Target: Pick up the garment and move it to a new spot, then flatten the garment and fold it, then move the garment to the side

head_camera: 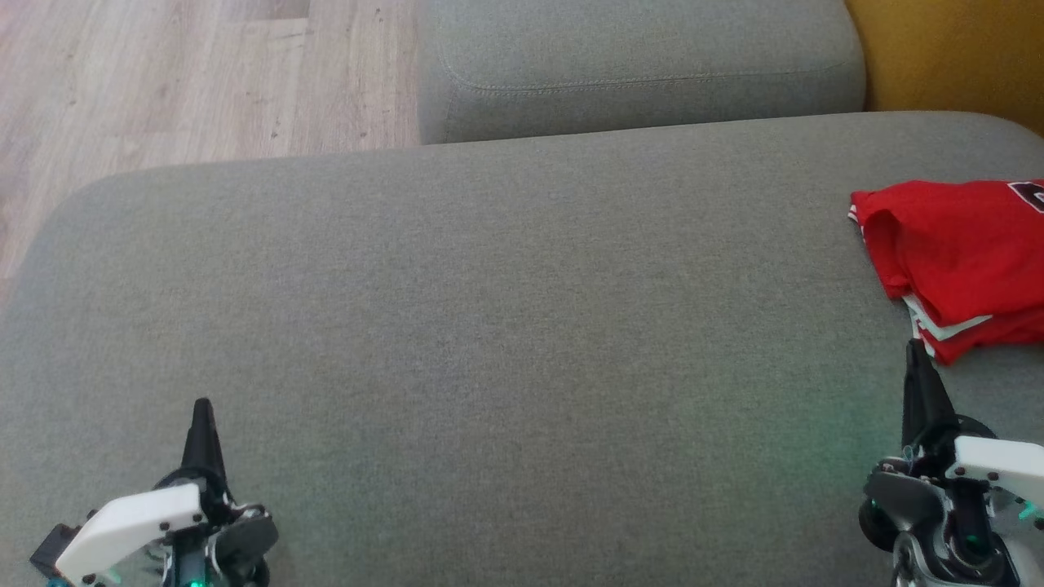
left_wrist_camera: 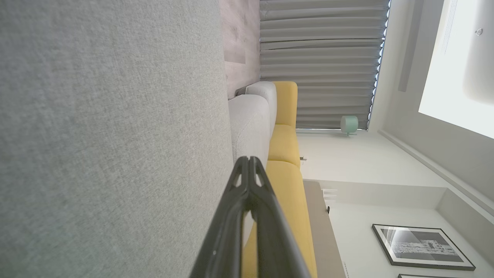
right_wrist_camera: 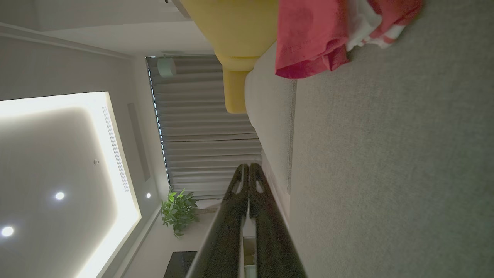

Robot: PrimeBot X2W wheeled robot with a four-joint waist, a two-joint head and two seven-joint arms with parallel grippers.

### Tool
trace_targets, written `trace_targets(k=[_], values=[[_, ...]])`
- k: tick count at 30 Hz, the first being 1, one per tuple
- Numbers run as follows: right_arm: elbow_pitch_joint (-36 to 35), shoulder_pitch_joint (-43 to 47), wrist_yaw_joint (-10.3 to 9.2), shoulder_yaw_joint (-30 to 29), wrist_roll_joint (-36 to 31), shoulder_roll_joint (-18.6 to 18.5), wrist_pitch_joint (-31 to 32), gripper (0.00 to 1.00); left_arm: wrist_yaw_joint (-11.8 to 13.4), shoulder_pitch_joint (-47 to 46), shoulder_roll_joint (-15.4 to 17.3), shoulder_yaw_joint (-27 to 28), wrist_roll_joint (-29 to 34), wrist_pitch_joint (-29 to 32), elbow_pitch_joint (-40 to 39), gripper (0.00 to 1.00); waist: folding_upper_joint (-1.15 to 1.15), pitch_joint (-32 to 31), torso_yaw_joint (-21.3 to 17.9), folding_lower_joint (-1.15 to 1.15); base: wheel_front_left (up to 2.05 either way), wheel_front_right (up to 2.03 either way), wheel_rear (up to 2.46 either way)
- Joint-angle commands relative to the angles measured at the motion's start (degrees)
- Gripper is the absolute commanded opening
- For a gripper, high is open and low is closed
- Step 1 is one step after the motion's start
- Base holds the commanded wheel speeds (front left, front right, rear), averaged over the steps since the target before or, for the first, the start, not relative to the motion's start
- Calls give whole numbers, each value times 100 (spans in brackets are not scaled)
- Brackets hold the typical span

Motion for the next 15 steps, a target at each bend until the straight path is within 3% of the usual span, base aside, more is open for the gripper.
trace_targets(k=[1,15], values=[[-179,-269,40,98,21,-89,63,0,-40,-285,60,225,-5,22,-161,0,0,-1,0,0,0,0,0],[-177,-272,40,66,-5,-66,88,0,-40,-287,37,258,22,48,-160,0,0,-1,0,0,0,0,0]])
